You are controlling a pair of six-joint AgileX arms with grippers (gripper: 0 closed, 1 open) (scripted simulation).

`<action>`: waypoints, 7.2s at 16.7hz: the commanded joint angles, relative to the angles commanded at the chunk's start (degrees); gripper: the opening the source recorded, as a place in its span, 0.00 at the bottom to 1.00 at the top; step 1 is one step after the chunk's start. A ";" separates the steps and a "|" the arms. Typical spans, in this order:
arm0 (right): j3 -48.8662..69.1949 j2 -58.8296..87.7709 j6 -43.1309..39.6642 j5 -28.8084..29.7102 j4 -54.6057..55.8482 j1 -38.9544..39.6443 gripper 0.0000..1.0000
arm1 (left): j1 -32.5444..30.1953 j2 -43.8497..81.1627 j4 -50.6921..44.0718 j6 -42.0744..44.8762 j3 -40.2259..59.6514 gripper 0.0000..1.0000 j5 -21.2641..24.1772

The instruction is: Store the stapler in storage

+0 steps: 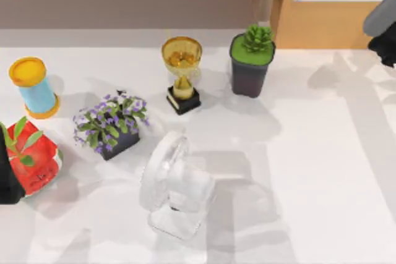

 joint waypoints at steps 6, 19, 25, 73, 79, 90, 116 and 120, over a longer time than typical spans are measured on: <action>11.14 27.45 -18.20 3.08 16.07 1.37 1.00 | 0.00 0.00 0.00 0.00 0.00 1.00 0.00; 16.86 38.04 -25.01 4.05 21.18 1.37 1.00 | 0.00 0.00 0.00 0.00 0.00 1.00 0.00; 21.88 40.37 -25.05 3.68 18.49 0.97 1.00 | 0.00 0.00 0.00 0.00 0.00 1.00 0.00; -3.28 30.12 -24.71 7.25 32.76 4.73 0.00 | 0.00 0.00 0.00 0.00 0.00 1.00 0.00; -9.39 27.76 -24.68 8.35 36.52 5.91 0.00 | 0.00 0.00 0.00 0.00 0.00 1.00 0.00; -20.19 25.07 -24.60 11.53 43.97 8.91 0.00 | 0.00 0.00 0.00 0.00 0.00 1.00 0.00; -23.30 24.02 -24.61 12.56 46.55 10.07 1.00 | 0.00 0.00 0.00 0.00 0.00 1.00 0.00; -23.96 23.93 -24.62 12.88 47.27 10.41 1.00 | 0.00 0.00 0.00 0.00 0.00 1.00 0.00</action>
